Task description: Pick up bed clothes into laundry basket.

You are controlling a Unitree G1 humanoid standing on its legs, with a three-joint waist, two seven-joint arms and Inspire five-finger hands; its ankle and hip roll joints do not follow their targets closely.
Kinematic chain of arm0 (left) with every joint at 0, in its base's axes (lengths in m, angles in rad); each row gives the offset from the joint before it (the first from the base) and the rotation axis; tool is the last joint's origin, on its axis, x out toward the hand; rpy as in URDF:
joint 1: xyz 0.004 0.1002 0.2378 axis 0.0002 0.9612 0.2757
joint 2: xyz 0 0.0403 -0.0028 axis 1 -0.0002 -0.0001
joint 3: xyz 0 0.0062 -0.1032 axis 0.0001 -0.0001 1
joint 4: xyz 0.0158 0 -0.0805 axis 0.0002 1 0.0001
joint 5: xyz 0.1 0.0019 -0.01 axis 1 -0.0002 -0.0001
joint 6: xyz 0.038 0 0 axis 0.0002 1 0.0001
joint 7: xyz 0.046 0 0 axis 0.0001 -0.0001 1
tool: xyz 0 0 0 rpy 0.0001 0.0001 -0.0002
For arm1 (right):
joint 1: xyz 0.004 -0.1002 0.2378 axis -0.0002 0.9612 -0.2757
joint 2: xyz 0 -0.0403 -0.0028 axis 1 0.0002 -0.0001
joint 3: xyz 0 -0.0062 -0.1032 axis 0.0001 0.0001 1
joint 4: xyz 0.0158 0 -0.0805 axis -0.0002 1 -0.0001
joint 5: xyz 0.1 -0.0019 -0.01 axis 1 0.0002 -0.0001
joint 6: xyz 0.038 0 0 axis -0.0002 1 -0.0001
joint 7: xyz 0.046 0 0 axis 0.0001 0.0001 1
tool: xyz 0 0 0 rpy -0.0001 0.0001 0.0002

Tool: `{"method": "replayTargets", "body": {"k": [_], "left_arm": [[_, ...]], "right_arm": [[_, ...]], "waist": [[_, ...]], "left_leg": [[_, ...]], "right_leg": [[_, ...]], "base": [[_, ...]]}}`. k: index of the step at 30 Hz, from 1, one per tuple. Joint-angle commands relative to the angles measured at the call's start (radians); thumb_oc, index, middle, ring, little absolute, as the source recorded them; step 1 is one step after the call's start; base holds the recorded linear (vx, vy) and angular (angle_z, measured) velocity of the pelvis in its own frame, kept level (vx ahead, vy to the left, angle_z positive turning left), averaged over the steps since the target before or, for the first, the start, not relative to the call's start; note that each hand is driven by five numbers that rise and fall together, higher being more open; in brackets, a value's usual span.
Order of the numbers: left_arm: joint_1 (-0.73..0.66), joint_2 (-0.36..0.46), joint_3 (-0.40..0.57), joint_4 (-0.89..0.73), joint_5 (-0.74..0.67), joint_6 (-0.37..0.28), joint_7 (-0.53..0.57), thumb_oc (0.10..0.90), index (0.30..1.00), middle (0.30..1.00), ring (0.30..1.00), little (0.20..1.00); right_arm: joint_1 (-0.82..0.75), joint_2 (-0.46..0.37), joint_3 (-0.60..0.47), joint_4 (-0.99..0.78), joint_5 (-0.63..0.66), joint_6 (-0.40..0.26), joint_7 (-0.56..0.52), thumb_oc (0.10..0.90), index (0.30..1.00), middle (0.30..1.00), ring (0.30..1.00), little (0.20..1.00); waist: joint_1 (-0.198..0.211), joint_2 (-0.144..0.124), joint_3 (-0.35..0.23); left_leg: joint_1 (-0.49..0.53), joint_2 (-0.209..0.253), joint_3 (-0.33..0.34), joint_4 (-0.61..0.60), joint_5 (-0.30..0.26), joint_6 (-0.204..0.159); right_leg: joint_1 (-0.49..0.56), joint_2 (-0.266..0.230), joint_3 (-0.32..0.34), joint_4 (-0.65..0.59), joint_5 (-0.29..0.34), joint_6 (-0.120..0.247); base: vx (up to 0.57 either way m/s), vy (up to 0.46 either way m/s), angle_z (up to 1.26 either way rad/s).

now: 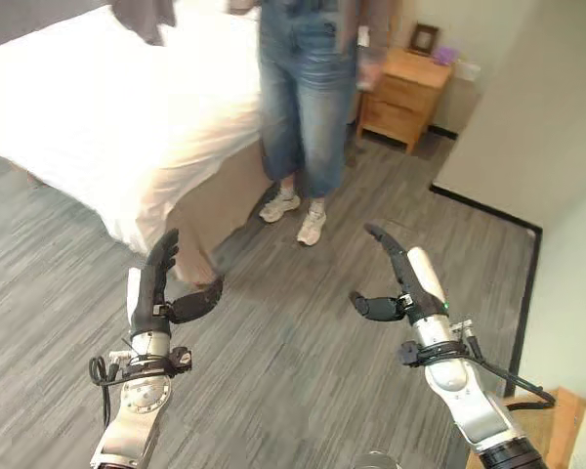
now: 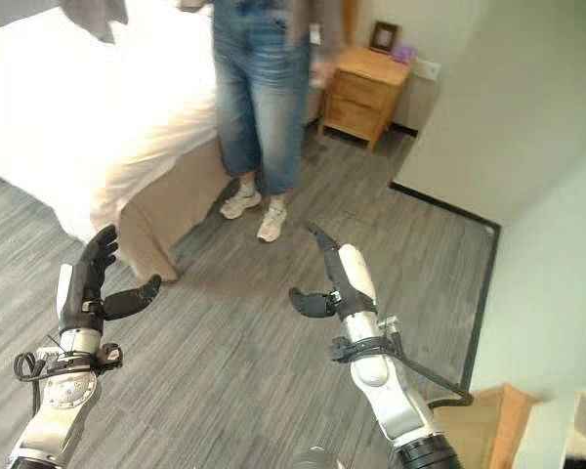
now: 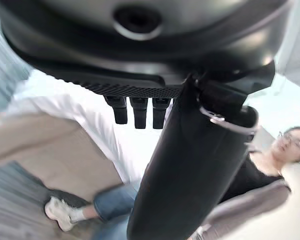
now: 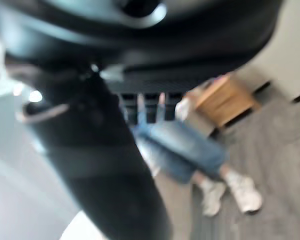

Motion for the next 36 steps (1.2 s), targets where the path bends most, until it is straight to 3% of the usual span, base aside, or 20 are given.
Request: {"method": "replayTargets", "body": {"k": [1, 2, 5, 9, 12, 13, 15, 16, 18, 19, 20, 21, 22, 24, 25, 26, 27, 30, 33, 36], "left_arm": [[-0.124, 0.050, 0.037, -0.073, -0.002, -0.106, 0.001, 0.800, 0.900, 0.900, 0.900, 0.900], [-0.148, 0.051, 0.021, -0.060, -0.002, -0.107, -0.005, 0.800, 0.900, 0.900, 0.900, 0.900], [-0.166, 0.053, 0.010, -0.052, 0.001, -0.104, -0.011, 0.800, 0.900, 0.900, 0.900, 0.900], [-0.201, 0.043, 0.007, -0.046, 0.001, -0.099, -0.009, 0.800, 0.900, 0.900, 0.900, 0.900], [-0.233, 0.039, -0.009, -0.035, 0.014, -0.095, -0.004, 0.800, 0.900, 0.900, 0.900, 0.900], [-0.217, 0.037, -0.009, -0.036, 0.031, -0.092, -0.011, 0.800, 0.900, 0.900, 0.900, 0.900], [-0.204, 0.031, -0.006, -0.038, 0.026, -0.093, -0.013, 0.800, 0.900, 0.900, 0.900, 0.900], [-0.198, 0.029, -0.005, -0.036, 0.021, -0.094, -0.017, 0.800, 0.900, 0.900, 0.900, 0.900], [-0.190, 0.035, 0.003, -0.030, 0.005, -0.092, -0.026, 0.800, 0.900, 0.900, 0.900, 0.900], [-0.187, 0.034, 0.008, -0.028, -0.004, -0.093, -0.024, 0.800, 0.900, 0.900, 0.900, 0.900], [-0.188, 0.035, 0.008, -0.028, -0.005, -0.093, -0.024, 0.800, 0.900, 0.900, 0.900, 0.900], [-0.170, 0.035, 0.017, -0.018, -0.010, -0.085, -0.026, 0.800, 0.900, 0.900, 0.900, 0.900], [-0.165, 0.035, 0.021, -0.018, -0.011, -0.083, -0.029, 0.800, 0.900, 0.900, 0.900, 0.900], [-0.143, 0.035, 0.038, -0.012, -0.011, -0.073, -0.037, 0.800, 0.900, 0.900, 0.900, 0.900], [-0.142, 0.035, 0.038, -0.013, -0.011, -0.072, -0.038, 0.800, 0.900, 0.900, 0.900, 0.900], [-0.133, 0.037, 0.044, -0.013, -0.011, -0.070, -0.041, 0.800, 0.900, 0.900, 0.900, 0.900], [-0.110, 0.039, 0.057, -0.020, -0.008, -0.067, -0.045, 0.800, 0.900, 0.900, 0.900, 0.900], [-0.081, 0.027, 0.071, -0.026, 0.001, -0.053, -0.043, 0.800, 0.900, 0.900, 0.900, 0.900], [-0.077, 0.042, 0.069, -0.031, -0.002, -0.044, -0.050, 0.800, 0.900, 0.900, 0.900, 0.900], [-0.075, 0.064, 0.074, -0.031, 0.010, -0.033, -0.047, 0.800, 0.900, 0.900, 0.900, 0.900]], "right_arm": [[-0.075, 0.015, -0.014, -0.077, -0.004, -0.052, -0.026, 0.800, 0.900, 0.900, 0.900, 0.900], [-0.091, 0.020, -0.011, -0.076, 0.002, -0.048, -0.033, 0.800, 0.900, 0.900, 0.900, 0.900], [-0.129, 0.028, 0.004, -0.082, 0.010, -0.047, -0.034, 0.800, 0.900, 0.900, 0.900, 0.900], [-0.172, 0.035, 0.027, -0.077, 0.007, -0.043, -0.031, 0.800, 0.900, 0.900, 0.900, 0.900], [-0.175, 0.035, 0.043, -0.072, 0.000, -0.040, -0.030, 0.800, 0.900, 0.900, 0.900, 0.900], [-0.157, 0.034, 0.052, -0.080, -0.001, -0.046, -0.020, 0.800, 0.900, 0.900, 0.900, 0.900], [-0.161, 0.032, 0.059, -0.087, 0.003, -0.050, -0.016, 0.800, 0.900, 0.900, 0.900, 0.900], [-0.166, 0.030, 0.066, -0.084, 0.006, -0.054, -0.016, 0.800, 0.900, 0.900, 0.900, 0.900], [-0.196, 0.020, 0.078, -0.075, 0.005, -0.050, -0.011, 0.800, 0.900, 0.900, 0.900, 0.900], [-0.210, 0.014, 0.078, -0.077, 0.004, -0.049, -0.013, 0.800, 0.900, 0.900, 0.900, 0.900], [-0.211, 0.015, 0.078, -0.076, 0.005, -0.049, -0.013, 0.800, 0.900, 0.900, 0.900, 0.900], [-0.225, 0.006, 0.077, -0.080, 0.005, -0.040, -0.014, 0.800, 0.900, 0.900, 0.900, 0.900], [-0.227, 0.000, 0.075, -0.084, 0.002, -0.037, -0.011, 0.800, 0.900, 0.900, 0.900, 0.900], [-0.222, -0.015, 0.063, -0.082, -0.012, -0.026, -0.009, 0.800, 0.900, 0.900, 0.900, 0.900], [-0.221, -0.015, 0.063, -0.083, -0.013, -0.026, -0.009, 0.800, 0.900, 0.900, 0.900, 0.900], [-0.219, -0.023, 0.056, -0.082, -0.018, -0.023, -0.011, 0.800, 0.900, 0.900, 0.900, 0.900], [-0.212, -0.038, 0.040, -0.085, -0.024, -0.022, -0.008, 0.800, 0.900, 0.900, 0.900, 0.900], [-0.202, -0.052, 0.019, -0.092, -0.030, -0.013, -0.006, 0.800, 0.900, 0.900, 0.900, 0.900], [-0.202, -0.057, -0.013, -0.113, -0.041, -0.002, -0.015, 0.800, 0.900, 0.900, 0.900, 0.900], [-0.207, -0.048, -0.017, -0.126, -0.048, 0.004, -0.019, 0.800, 0.900, 0.900, 0.900, 0.900]], "waist": [[-0.068, -0.037, -0.010], [-0.064, -0.040, -0.010], [-0.057, -0.051, -0.019], [-0.080, -0.056, 0.003], [-0.107, -0.066, 0.011], [-0.122, -0.068, -0.001], [-0.122, -0.055, -0.004], [-0.123, -0.050, -0.005], [-0.098, -0.074, 0.003], [-0.089, -0.088, 0.002], [-0.089, -0.088, 0.004], [-0.057, -0.134, 0.015], [-0.048, -0.148, 0.021], [-0.020, -0.152, 0.029], [-0.017, -0.151, 0.028], [-0.007, -0.144, 0.028], [0.013, -0.121, 0.023], [0.050, -0.103, 0.004], [0.060, -0.096, -0.019], [0.057, -0.110, -0.042]], "left_leg": [[0.034, -0.002, -0.190, -0.023, -0.098, -0.017], [0.017, -0.033, -0.257, -0.025, -0.103, -0.009], [0.021, -0.063, -0.295, -0.025, -0.121, -0.007], [0.085, -0.084, -0.365, -0.025, -0.174, -0.016], [0.143, -0.087, -0.410, -0.025, -0.219, -0.027], [0.188, -0.077, -0.421, -0.019, -0.246, -0.038], [0.180, -0.048, -0.415, 0.089, -0.193, -0.068], [0.150, -0.019, -0.409, 0.188, -0.132, -0.098], [0.036, 0.028, -0.397, 0.445, 0.026, -0.141], [0.002, 0.035, -0.388, 0.541, 0.064, -0.148], [-0.005, 0.038, -0.391, 0.554, 0.061, -0.150], [-0.104, 0.064, -0.344, 0.737, 0.063, -0.131], [-0.152, 0.087, -0.312, 0.752, 0.059, -0.124], [-0.239, 0.141, -0.253, 0.698, 0.028, -0.115], [-0.237, 0.142, -0.251, 0.700, 0.023, -0.115], [-0.261, 0.138, -0.233, 0.621, 0.019, -0.107], [-0.305, 0.106, -0.197, 0.412, 0.015, -0.094], [-0.315, 0.056, -0.183, 0.097, 0.102, -0.090], [-0.290, 0.054, -0.213, 0.001, 0.148, -0.082], [-0.233, 0.035, -0.192, -0.013, 0.130, -0.058]], "right_leg": [[-0.015, 0.238, 0.291, -0.263, 0.018, -0.015], [0.007, 0.271, 0.350, -0.323, 0.004, -0.039], [0.001, 0.278, 0.330, -0.419, 0.036, -0.053], [-0.104, 0.315, 0.286, -0.475, 0.105, -0.044], [-0.135, 0.319, 0.306, -0.477, 0.124, -0.042], [-0.105, 0.326, 0.323, -0.468, 0.117, -0.064], [-0.080, 0.330, 0.305, -0.448, 0.104, -0.085], [-0.047, 0.339, 0.291, -0.457, 0.097, -0.105], [0.028, 0.338, 0.280, -0.491, 0.087, -0.149], [0.055, 0.336, 0.279, -0.509, 0.076, -0.163], [0.055, 0.338, 0.278, -0.511, 0.078, -0.165], [0.122, 0.318, 0.291, -0.550, 0.062, -0.188], [0.145, 0.303, 0.297, -0.556, 0.055, -0.189], [0.192, 0.296, 0.308, -0.580, 0.038, -0.177], [0.195, 0.296, 0.310, -0.584, 0.038, -0.176], [0.212, 0.300, 0.315, -0.593, 0.027, -0.169], [0.243, 0.315, 0.326, -0.606, 0.001, -0.147], [0.305, 0.313, 0.348, -0.606, -0.057, -0.121], [0.359, 0.308, 0.359, -0.602, -0.073, -0.107], [0.343, 0.298, 0.368, -0.508, -0.058, -0.091]], "base": [[0.22, 0.148, 1.87], [0.31, 0.098, 2.08], [0.27, -0.033, 1.43], [0.37, -0.016, 0.54], [0.37, -0.077, 0.83], [0.62, -0.175, 1.66], [0.39, -0.167, 1.00], [0.26, -0.204, 0.29], [0.30, -0.241, 0.25], [0.23, -0.163, -0.10], [0.39, -0.269, -0.59], [0.36, -0.233, -0.50], [0.50, -0.206, -0.30], [0.31, 0.018, -0.20], [0.26, 0.064, -0.50], [0.42, 0.183, -0.47], [0.55, 0.256, -0.44], [0.54, 0.248, -0.52], [0.43, 0.188, -0.64], [0.29, 0.172, -0.09]]}}
